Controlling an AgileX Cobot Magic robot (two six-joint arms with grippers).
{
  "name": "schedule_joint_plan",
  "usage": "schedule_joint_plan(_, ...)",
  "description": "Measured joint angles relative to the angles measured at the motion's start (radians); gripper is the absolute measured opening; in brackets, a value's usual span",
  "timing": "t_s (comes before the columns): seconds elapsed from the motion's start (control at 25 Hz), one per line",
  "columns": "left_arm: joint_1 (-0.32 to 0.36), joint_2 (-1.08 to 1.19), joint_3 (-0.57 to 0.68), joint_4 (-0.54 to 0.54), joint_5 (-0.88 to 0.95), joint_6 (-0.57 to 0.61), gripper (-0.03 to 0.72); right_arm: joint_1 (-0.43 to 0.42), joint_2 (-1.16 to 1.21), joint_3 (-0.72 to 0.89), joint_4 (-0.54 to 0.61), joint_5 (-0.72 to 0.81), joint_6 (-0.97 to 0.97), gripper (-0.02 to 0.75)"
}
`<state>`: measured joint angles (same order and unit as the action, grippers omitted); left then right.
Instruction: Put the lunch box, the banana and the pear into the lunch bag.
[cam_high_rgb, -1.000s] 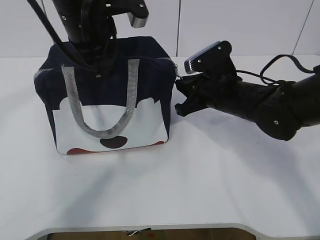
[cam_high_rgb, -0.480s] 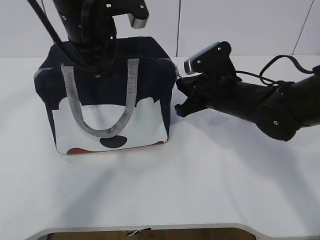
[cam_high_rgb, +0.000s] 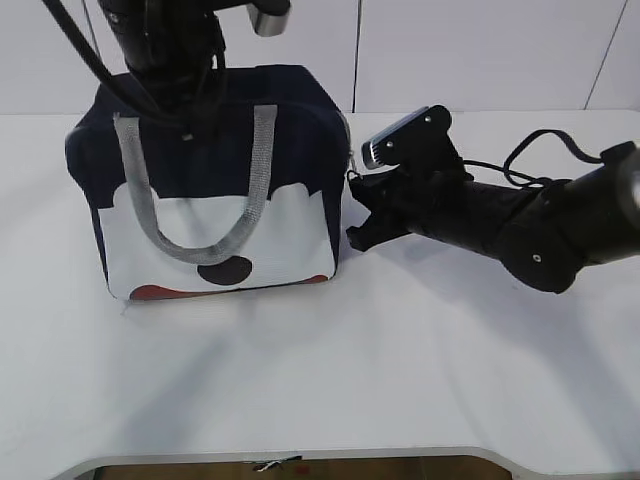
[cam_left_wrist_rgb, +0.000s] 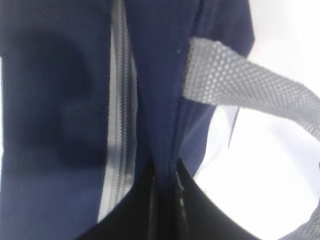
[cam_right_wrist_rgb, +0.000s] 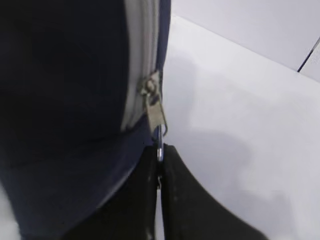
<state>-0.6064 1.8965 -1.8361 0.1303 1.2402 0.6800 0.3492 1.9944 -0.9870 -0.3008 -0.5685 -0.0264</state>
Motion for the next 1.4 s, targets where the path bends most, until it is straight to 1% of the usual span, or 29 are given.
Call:
schedule_joint_plan(0.2, 0.000, -0.046, 0.006, 0.000, 0.006, 0.000, 0.003, 0.000, 0.035, -0.006, 0.000, -0.006, 0.002, 0.017)
schedule_joint_plan(0.64, 0.000, -0.051, 0.008, -0.002, 0.012, 0.000, 0.003, 0.000, 0.043, -0.008, -0.004, -0.012, 0.060, 0.017)
schedule_joint_plan(0.84, 0.000, -0.051, 0.008, -0.008, 0.016, 0.000, 0.003, 0.000, 0.037, -0.008, -0.078, -0.006, 0.090, 0.029)
schedule_joint_plan(0.92, 0.000, -0.051, 0.008, -0.008, 0.016, 0.000, 0.003, 0.000, 0.031, -0.008, -0.089, 0.003, 0.094, 0.067)
schedule_joint_plan(1.0, 0.000, -0.051, 0.008, -0.008, 0.016, 0.000, 0.002, 0.000, 0.030, -0.008, -0.090, 0.011, 0.094, 0.120)
schedule_joint_plan(1.08, 0.000, -0.051, 0.008, -0.008, 0.016, 0.000, 0.002, 0.000, 0.030, -0.008, -0.091, 0.025, 0.094, 0.190)
schedule_joint_plan(1.2, 0.000, -0.051, 0.008, -0.008, 0.016, 0.000, 0.002, 0.000, 0.025, -0.008, -0.092, 0.046, 0.094, 0.268)
schedule_joint_plan(1.4, 0.000, -0.051, 0.008, -0.008, 0.016, -0.005, 0.002, 0.000, -0.048, -0.008, -0.092, 0.141, 0.096, 0.296)
